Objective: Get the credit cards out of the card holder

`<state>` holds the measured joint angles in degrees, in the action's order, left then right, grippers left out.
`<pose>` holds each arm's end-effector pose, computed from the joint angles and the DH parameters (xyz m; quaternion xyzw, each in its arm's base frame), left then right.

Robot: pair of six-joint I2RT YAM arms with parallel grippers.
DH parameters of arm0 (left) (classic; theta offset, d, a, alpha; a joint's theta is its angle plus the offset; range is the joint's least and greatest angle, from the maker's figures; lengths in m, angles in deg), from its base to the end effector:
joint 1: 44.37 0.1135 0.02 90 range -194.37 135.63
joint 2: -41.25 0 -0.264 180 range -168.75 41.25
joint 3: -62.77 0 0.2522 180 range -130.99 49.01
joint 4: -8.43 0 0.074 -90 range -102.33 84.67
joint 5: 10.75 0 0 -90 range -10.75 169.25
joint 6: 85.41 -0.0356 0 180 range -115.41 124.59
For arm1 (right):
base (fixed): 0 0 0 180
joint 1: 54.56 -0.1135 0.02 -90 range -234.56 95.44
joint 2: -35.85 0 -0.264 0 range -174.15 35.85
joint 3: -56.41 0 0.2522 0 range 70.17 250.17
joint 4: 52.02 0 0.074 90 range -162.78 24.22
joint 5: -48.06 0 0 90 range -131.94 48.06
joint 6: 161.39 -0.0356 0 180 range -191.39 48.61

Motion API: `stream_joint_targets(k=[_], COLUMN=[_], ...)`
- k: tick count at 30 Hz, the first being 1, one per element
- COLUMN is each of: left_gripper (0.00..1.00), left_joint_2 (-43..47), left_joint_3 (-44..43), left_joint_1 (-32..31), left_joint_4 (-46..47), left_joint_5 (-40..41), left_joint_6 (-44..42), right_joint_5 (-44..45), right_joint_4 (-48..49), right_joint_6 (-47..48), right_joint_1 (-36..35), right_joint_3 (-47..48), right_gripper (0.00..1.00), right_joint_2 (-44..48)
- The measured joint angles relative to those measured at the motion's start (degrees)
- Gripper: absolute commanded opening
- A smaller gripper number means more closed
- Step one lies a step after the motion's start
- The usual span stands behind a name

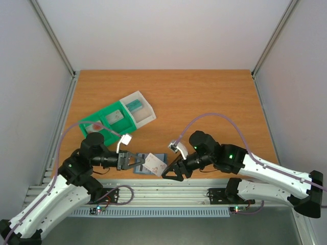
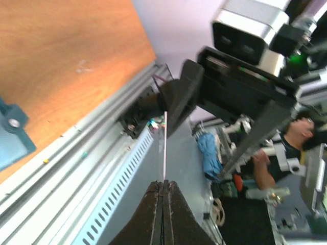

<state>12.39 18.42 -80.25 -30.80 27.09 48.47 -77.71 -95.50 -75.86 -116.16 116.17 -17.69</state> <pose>0.0804 -0.0929 0.2697 0.1872 0.7671 -0.5973 0.1406 0.0748 0.1821 0.2909 -0.5275 0.6836 0.4611 0.2044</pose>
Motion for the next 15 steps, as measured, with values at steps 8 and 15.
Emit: stream_joint_targets(k=[8,15], left_gripper=[0.01,0.00], left_joint_2=[-1.7,-2.2], left_joint_3=[-3.0,-4.7], left_joint_1=[0.0,0.0], left_joint_4=[-4.0,-8.1], left_joint_5=[15.2,33.7], left_joint_6=[-0.6,0.0], right_joint_5=[10.3,17.0], right_joint_4=[-1.0,-2.3], right_joint_6=[-2.6,-5.0], right_joint_1=[0.0,0.0], right_joint_3=[-0.7,-2.3], right_gripper=[0.98,0.98], right_joint_2=[7.1,11.7])
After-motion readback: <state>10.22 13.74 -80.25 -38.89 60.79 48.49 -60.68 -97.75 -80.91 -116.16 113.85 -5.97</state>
